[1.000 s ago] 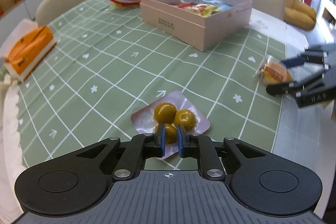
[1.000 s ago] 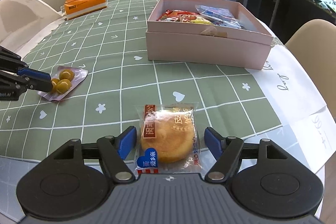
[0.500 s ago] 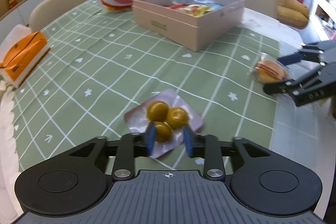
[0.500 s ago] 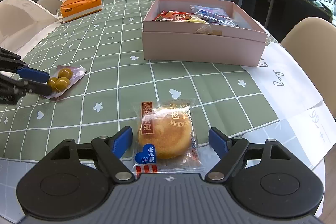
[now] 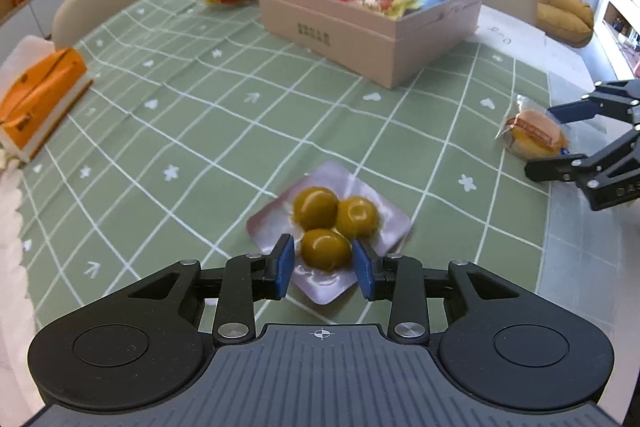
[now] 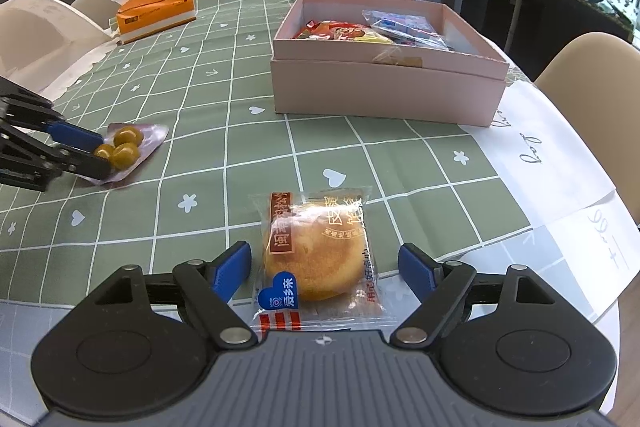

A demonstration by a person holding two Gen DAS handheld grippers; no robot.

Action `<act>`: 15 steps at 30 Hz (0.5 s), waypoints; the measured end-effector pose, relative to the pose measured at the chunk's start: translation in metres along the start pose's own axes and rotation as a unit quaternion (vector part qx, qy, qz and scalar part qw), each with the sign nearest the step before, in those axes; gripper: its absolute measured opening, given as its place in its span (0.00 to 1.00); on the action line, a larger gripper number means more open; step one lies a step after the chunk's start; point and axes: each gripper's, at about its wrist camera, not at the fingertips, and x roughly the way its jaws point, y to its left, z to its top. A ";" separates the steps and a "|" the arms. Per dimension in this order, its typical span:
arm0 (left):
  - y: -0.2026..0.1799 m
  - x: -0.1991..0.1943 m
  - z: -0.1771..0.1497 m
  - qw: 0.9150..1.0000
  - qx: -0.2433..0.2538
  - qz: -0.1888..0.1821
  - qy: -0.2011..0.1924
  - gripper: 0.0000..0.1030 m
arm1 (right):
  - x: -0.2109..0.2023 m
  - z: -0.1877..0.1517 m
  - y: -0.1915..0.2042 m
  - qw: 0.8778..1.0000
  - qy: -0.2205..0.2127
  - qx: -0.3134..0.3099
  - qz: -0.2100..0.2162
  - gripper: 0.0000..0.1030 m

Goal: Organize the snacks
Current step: 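Carry the tray and bun pack toward the pink box with both tools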

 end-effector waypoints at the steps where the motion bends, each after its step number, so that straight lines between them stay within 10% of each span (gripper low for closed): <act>1: 0.001 0.002 0.000 1.000 -0.005 -0.005 -0.004 0.36 | 0.000 0.001 0.000 1.000 0.002 -0.002 0.002 0.78; 5: 0.005 0.004 -0.001 0.998 -0.055 -0.016 -0.016 0.35 | -0.004 0.005 -0.004 1.000 0.004 -0.005 0.016 0.54; 15: -0.019 -0.002 0.015 0.996 -0.089 0.018 -0.020 0.33 | -0.029 0.019 -0.027 0.999 -0.016 -0.001 0.034 0.53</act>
